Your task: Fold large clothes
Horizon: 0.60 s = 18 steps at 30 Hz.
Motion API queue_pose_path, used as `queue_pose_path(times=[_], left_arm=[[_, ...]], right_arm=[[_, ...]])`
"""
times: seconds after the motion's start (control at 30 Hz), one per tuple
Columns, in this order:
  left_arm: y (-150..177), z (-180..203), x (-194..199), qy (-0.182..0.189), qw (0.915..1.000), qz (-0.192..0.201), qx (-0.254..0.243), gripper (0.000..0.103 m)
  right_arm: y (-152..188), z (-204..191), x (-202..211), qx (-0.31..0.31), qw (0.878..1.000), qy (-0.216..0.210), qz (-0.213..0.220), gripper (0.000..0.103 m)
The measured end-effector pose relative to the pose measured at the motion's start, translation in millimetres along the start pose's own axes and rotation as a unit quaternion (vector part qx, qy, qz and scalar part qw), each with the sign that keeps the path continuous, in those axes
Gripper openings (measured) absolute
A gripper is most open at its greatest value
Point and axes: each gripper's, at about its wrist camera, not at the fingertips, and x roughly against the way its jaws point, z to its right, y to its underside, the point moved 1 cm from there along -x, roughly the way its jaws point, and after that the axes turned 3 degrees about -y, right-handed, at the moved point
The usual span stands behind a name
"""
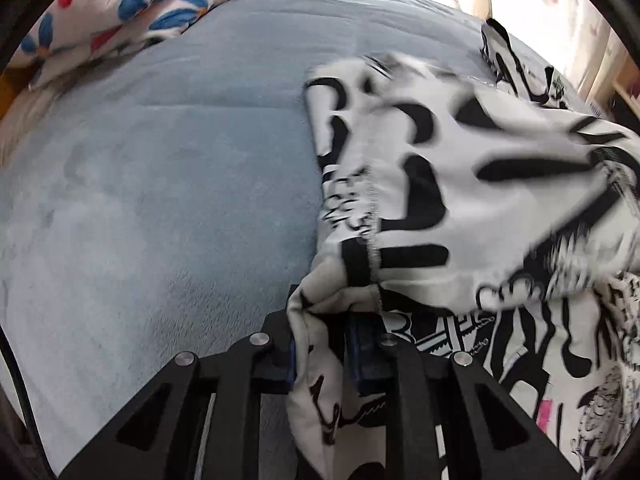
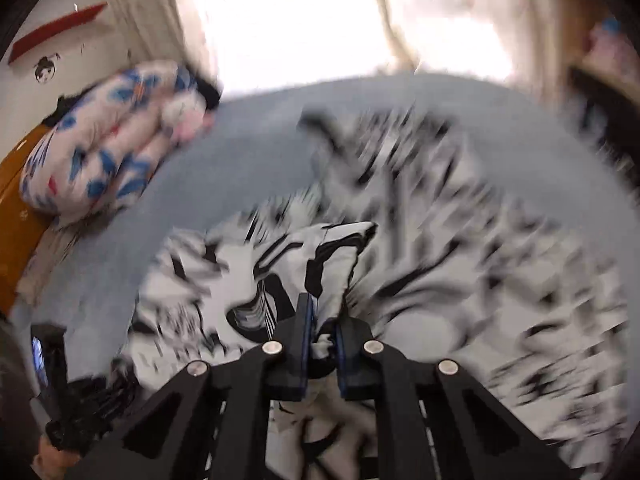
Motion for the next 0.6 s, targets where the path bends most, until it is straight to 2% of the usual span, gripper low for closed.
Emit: queue_pose_path(times=[0.07, 0.13, 0.2, 0.23, 0.3, 0.33, 0.37, 0.4, 0.43, 0.5, 0.6], left_arm=[[3, -4, 1, 0.01, 0.9999, -0.002, 0.004, 0.016], [7, -7, 1, 0.013, 0.9999, -0.004, 0.0, 0.016], [10, -9, 2, 0.02, 0.9997, -0.01, -0.009, 0.016], [11, -11, 4, 0.029, 0.9993, -0.017, -0.019, 0.016], [15, -10, 12, 0.043, 0.9981, -0.025, -0.036, 0.02], [17, -10, 20, 0.055, 0.9969, -0.026, -0.05, 0.023], [20, -10, 28, 0.063, 0.9959, -0.023, -0.061, 0.027], [19, -11, 36, 0.069, 0.9948, -0.017, -0.074, 0.036], [16, -11, 46, 0.071, 0.9938, -0.006, -0.086, 0.05], [7, -11, 61, 0.067, 0.993, 0.018, -0.095, 0.067], [-26, -6, 68, 0.069, 0.9919, 0.049, -0.095, 0.068]], right_arm=[[7, 18, 12, -0.01, 0.999, 0.033, -0.001, 0.009], [27, 39, 3, -0.021, 0.998, 0.044, -0.047, 0.011], [50, 56, -17, -0.022, 0.991, 0.065, -0.113, 0.018], [62, 66, -23, -0.028, 0.988, 0.07, -0.138, 0.02], [79, 85, -25, -0.057, 0.985, 0.044, -0.159, 0.027], [82, 93, -21, -0.072, 0.984, 0.028, -0.159, 0.03], [82, 97, -18, -0.081, 0.984, 0.019, -0.155, 0.04], [81, 101, -14, -0.087, 0.985, 0.01, -0.148, 0.049], [78, 103, -12, -0.09, 0.986, 0.004, -0.141, 0.052], [70, 107, -10, -0.098, 0.987, -0.011, -0.13, 0.058], [53, 109, -26, -0.109, 0.984, -0.034, -0.134, 0.058]])
